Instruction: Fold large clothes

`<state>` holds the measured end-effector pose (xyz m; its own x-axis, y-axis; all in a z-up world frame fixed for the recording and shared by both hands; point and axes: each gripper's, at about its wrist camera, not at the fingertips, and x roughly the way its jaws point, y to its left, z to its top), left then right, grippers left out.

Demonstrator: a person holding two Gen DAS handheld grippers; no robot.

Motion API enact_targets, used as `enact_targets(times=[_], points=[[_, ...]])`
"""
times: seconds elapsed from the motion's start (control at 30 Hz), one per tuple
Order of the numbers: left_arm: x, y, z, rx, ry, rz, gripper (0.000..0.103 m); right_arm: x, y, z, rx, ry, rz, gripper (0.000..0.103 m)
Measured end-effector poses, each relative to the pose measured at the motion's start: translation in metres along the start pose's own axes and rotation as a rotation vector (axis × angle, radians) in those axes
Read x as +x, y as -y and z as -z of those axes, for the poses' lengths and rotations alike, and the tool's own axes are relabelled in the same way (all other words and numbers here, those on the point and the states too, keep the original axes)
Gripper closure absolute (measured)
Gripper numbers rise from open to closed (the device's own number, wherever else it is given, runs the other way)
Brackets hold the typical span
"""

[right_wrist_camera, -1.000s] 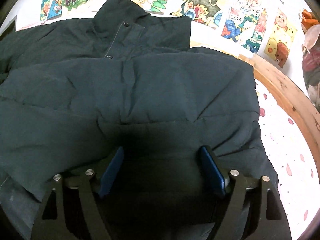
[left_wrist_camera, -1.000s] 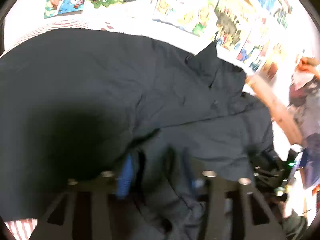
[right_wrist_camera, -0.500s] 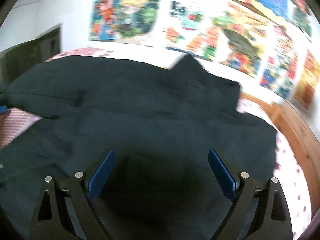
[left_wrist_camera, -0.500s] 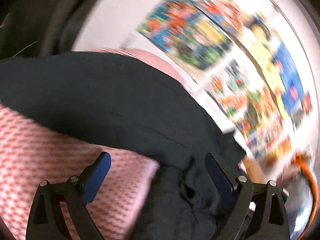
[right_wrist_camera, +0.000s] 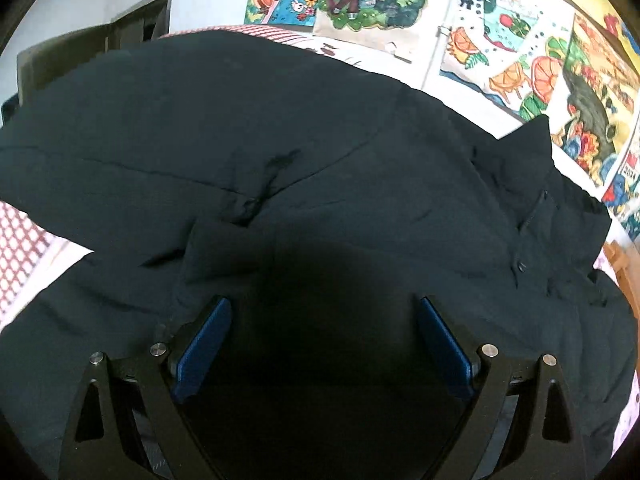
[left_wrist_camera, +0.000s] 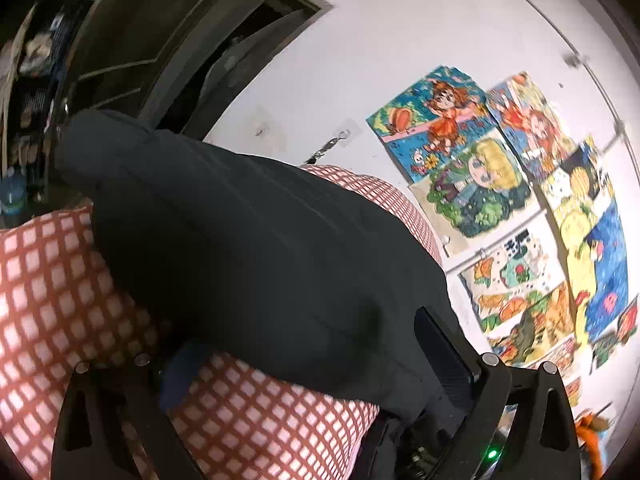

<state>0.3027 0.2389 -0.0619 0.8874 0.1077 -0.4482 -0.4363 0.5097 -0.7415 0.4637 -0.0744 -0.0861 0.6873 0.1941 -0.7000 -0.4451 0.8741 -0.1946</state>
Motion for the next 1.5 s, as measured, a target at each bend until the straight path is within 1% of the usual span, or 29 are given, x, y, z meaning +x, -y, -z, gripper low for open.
enact_targets(times=[0.1, 0.2, 0.33, 0.37, 0.4, 0.47, 0.5, 0.57, 0.6, 0.63, 0.67, 0.73, 0.8, 0.9, 1.03, 1.13, 1.17, 1.23, 1.27, 1.37, 1.43, 1.47, 1.5], points=[[0.007, -0.015, -0.003, -0.059, 0.001, 0.004, 0.004, 0.006, 0.003, 0.010, 0.040, 0.018, -0.013, 0.003], [0.013, -0.023, -0.003, -0.100, 0.003, 0.002, 0.004, 0.016, 0.005, 0.019, 0.073, 0.034, -0.032, 0.002], [0.015, -0.019, 0.000, -0.071, 0.027, -0.012, 0.006, 0.018, 0.001, 0.024, 0.063, 0.051, -0.014, 0.002], [0.014, -0.017, 0.001, -0.061, 0.039, -0.015, 0.009, 0.018, 0.000, 0.025, 0.062, 0.054, -0.011, 0.002], [0.013, -0.016, 0.002, -0.050, 0.052, -0.022, 0.013, 0.018, 0.001, 0.025, 0.062, 0.055, -0.011, 0.002], [0.012, -0.013, 0.001, -0.028, 0.070, -0.049, 0.029, 0.017, 0.002, 0.026, 0.065, 0.059, -0.014, 0.002], [0.011, -0.013, 0.000, -0.022, 0.078, -0.060, 0.034, 0.017, 0.002, 0.026, 0.066, 0.060, -0.014, 0.002], [0.009, -0.011, -0.002, -0.008, 0.092, -0.076, 0.058, 0.017, 0.003, 0.026, 0.068, 0.063, -0.015, 0.002], [0.008, -0.009, -0.003, 0.003, 0.102, -0.089, 0.065, 0.017, 0.004, 0.025, 0.068, 0.064, -0.014, 0.002], [0.005, -0.008, -0.003, 0.010, 0.113, -0.097, 0.075, 0.016, 0.004, 0.024, 0.069, 0.068, -0.013, 0.002], [0.002, -0.006, -0.004, 0.018, 0.133, -0.104, 0.081, 0.014, 0.004, 0.024, 0.070, 0.072, -0.013, 0.002], [-0.003, -0.001, -0.005, 0.031, 0.163, -0.098, 0.087, 0.006, 0.008, 0.021, 0.079, 0.074, -0.027, 0.002], [-0.009, 0.012, -0.005, 0.071, 0.199, -0.096, 0.089, -0.009, 0.020, 0.016, 0.119, 0.094, -0.081, 0.002], [-0.022, 0.040, -0.004, 0.165, 0.276, -0.081, 0.092, -0.036, 0.042, 0.014, 0.208, 0.119, -0.134, 0.002], [-0.044, 0.086, 0.005, 0.317, 0.367, 0.000, 0.094, -0.065, 0.071, 0.017, 0.289, 0.132, -0.159, 0.002], [-0.063, 0.137, 0.026, 0.512, 0.420, 0.086, 0.094, -0.089, 0.093, 0.032, 0.330, 0.148, -0.145, 0.002], [-0.068, 0.149, 0.033, 0.559, 0.426, 0.112, 0.095, -0.095, 0.099, 0.040, 0.341, 0.153, -0.130, 0.002], [-0.078, 0.182, 0.056, 0.677, 0.415, 0.189, 0.095, -0.103, 0.113, 0.051, 0.367, 0.157, -0.102, 0.002], [-0.079, 0.193, 0.063, 0.711, 0.401, 0.215, 0.095, -0.109, 0.121, 0.058, 0.385, 0.156, -0.088, 0.002], [-0.077, 0.233, 0.102, 0.870, 0.293, 0.299, 0.095, -0.122, 0.144, 0.079, 0.440, 0.157, -0.054, 0.002], [-0.075, 0.254, 0.137, 0.988, 0.225, 0.353, 0.095, -0.131, 0.162, 0.097, 0.480, 0.156, -0.016, 0.002], [-0.074, 0.259, 0.150, 1.035, 0.207, 0.365, 0.095, -0.135, 0.172, 0.106, 0.505, 0.154, 0.002, 0.002], [-0.072, 0.267, 0.169, 1.103, 0.184, 0.379, 0.095, -0.138, 0.178, 0.114, 0.527, 0.151, 0.014, 0.002]])
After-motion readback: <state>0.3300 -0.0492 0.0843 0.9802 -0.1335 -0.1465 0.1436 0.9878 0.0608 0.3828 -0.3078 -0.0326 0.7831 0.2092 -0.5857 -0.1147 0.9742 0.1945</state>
